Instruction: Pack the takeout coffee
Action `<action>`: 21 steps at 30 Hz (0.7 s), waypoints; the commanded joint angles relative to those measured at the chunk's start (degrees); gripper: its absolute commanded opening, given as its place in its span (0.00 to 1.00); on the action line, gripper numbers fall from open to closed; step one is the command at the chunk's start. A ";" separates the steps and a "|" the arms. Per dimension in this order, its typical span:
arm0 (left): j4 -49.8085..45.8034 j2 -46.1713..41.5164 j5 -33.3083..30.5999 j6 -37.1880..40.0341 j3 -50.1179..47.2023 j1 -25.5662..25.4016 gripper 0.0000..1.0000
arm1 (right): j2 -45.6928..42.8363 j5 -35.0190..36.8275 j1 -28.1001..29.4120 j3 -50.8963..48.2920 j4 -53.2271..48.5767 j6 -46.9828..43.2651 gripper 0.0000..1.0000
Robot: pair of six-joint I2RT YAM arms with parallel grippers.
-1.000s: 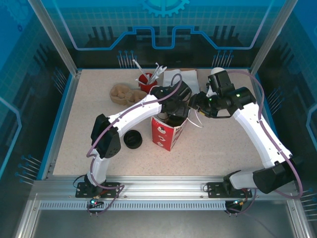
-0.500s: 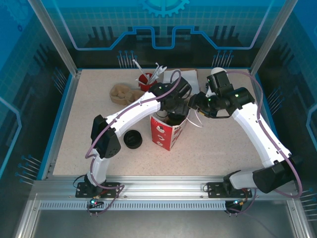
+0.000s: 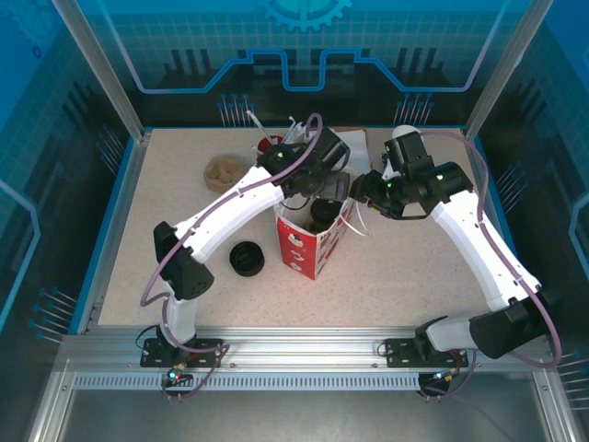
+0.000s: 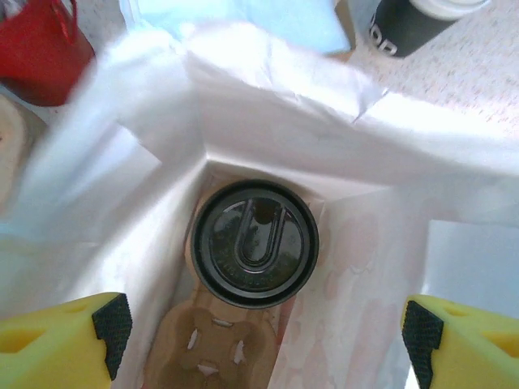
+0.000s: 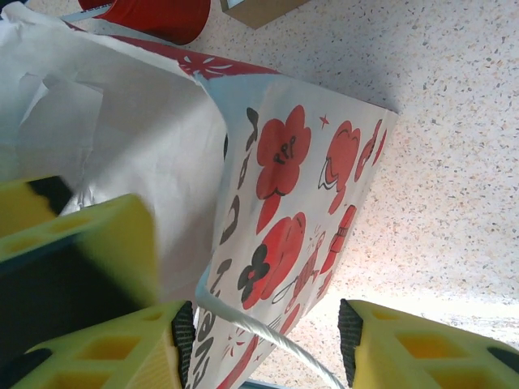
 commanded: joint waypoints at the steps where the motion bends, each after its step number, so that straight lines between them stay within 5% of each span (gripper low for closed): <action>1: -3.64 -3.37 -2.78 -1.26 3.20 -0.24 0.88 | 0.47 0.51 -0.27 1.26 0.61 -0.98 0.52; 8: -7.31 -7.48 -5.11 0.92 8.95 0.46 0.88 | 2.54 -1.20 0.07 2.33 2.03 -0.22 0.53; 16: -9.13 -17.35 -5.19 3.30 5.12 9.35 0.89 | 8.81 -0.66 1.92 6.36 0.95 -1.47 0.52; 19: -6.77 -21.54 -4.04 4.36 0.14 12.99 0.89 | 10.52 -0.56 2.01 7.23 -0.09 -2.88 0.45; 21: -5.35 -24.08 -2.95 4.74 -3.01 15.27 0.89 | 11.03 -1.09 2.08 7.47 -0.17 -4.13 0.33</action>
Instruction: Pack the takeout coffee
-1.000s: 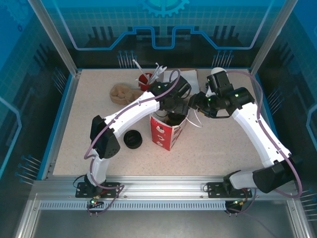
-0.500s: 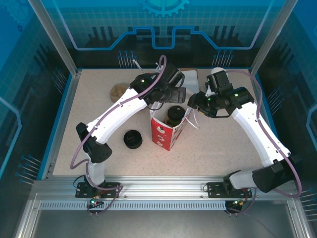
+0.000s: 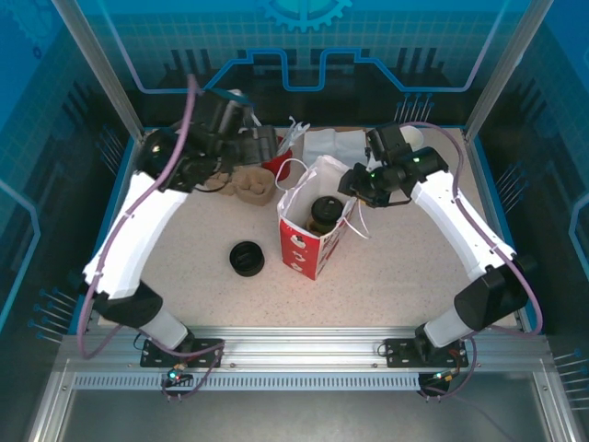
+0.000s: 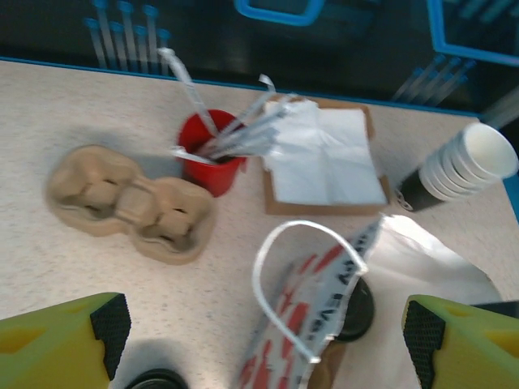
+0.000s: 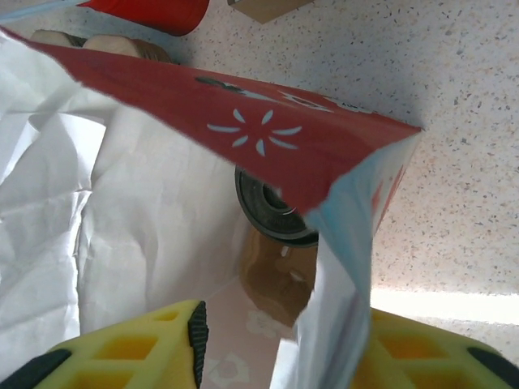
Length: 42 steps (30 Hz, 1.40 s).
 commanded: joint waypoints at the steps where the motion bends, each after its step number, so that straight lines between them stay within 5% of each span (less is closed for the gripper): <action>1: 1.80 -3.07 1.55 2.58 -4.96 2.53 0.89 | 0.83 -0.75 0.79 2.08 -1.30 -2.71 0.28; 5: 3.18 -5.50 4.39 3.23 -9.21 5.68 0.90 | 1.24 -2.55 0.79 2.88 -2.89 -6.24 0.15; 18: 4.48 -4.83 11.42 4.24 -12.94 11.75 0.90 | 3.36 -15.27 0.88 3.87 -3.09 -13.36 0.10; 26: 7.62 -2.84 13.69 5.51 -12.52 13.04 0.90 | 8.12 -16.84 1.21 8.92 -0.34 -14.75 0.15; 42: 9.61 0.69 16.48 7.20 -9.61 14.85 0.91 | 13.41 -18.88 -3.44 26.95 -9.37 -17.71 0.43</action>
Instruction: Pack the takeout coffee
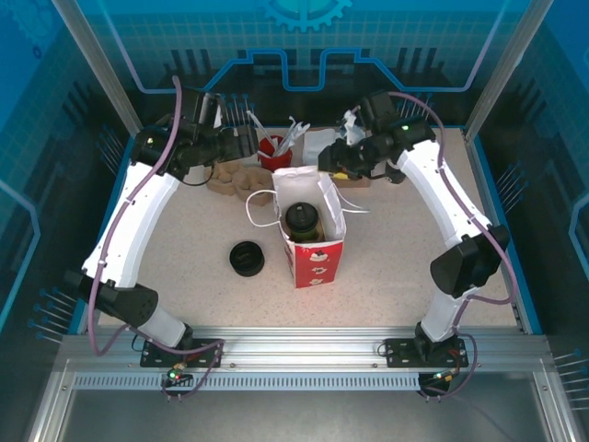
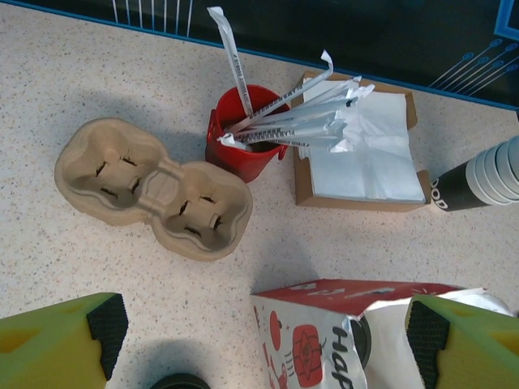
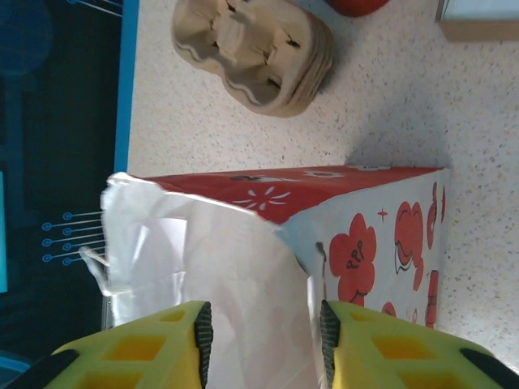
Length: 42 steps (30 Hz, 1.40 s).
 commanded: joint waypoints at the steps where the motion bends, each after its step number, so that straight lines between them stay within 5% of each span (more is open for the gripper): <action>1: 1.46 1.19 2.26 2.45 2.25 0.86 0.91 | -1.33 -1.91 -2.84 4.73 -4.09 -2.03 0.43; 9: 3.71 1.35 1.60 -1.16 2.23 1.32 0.92 | -11.39 -3.60 -11.17 4.72 -5.88 -6.04 0.44; 17: 10.28 -0.92 1.73 -0.96 -3.97 2.49 0.92 | -28.08 -5.31 -15.44 -13.00 0.40 -7.83 0.46; 27: 16.24 0.75 7.35 -1.96 -12.33 6.11 0.92 | -37.79 -10.14 -15.03 -29.62 9.52 -1.62 0.46; 33: 22.92 2.96 13.29 -1.67 -17.16 7.12 0.90 | -40.01 -6.07 -12.01 -34.18 11.63 -1.86 0.46; 42: 30.42 1.76 13.31 -1.74 -23.50 7.18 0.89 | -41.68 -1.18 -9.19 -34.54 7.58 -5.38 0.46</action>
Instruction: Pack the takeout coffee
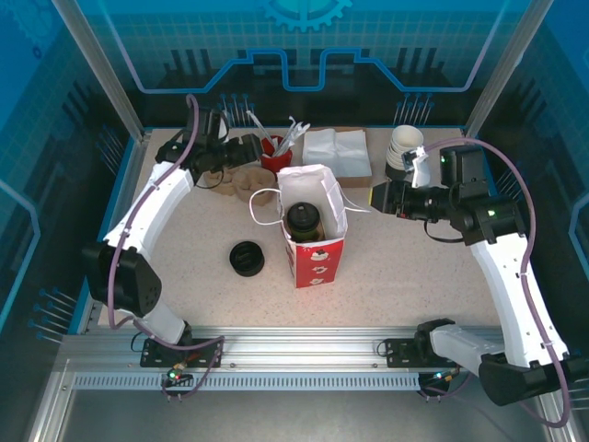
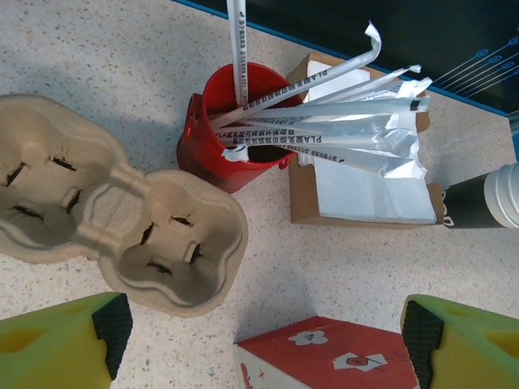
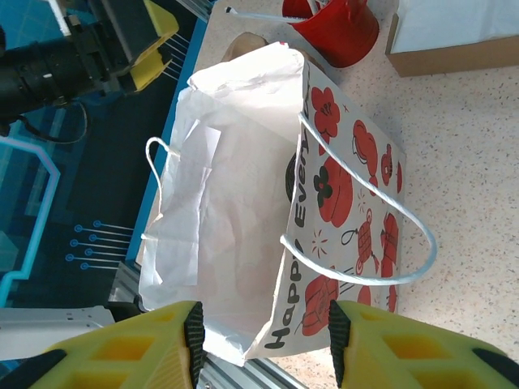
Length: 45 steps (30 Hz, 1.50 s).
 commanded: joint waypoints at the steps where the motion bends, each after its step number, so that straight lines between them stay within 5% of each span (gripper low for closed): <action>1: 4.02 -0.80 1.75 -0.27 -0.41 0.50 0.88 | -1.65 2.56 1.10 -0.57 -0.95 -2.06 0.46; 6: 6.27 1.47 -0.40 -0.90 0.42 0.48 0.87 | -3.16 3.40 1.08 -1.52 0.06 -3.02 0.46; 20: 10.42 15.54 -4.26 0.38 7.30 0.43 0.66 | -2.75 4.40 1.03 -3.31 0.35 -5.73 0.46; 33: 12.72 17.56 -4.92 1.60 6.65 0.43 0.54 | -1.44 4.04 0.97 -5.26 1.06 -6.39 0.46; 45: 13.03 17.86 -4.86 1.71 7.09 0.21 0.27 | -0.72 4.21 0.73 -4.99 1.21 -7.20 0.46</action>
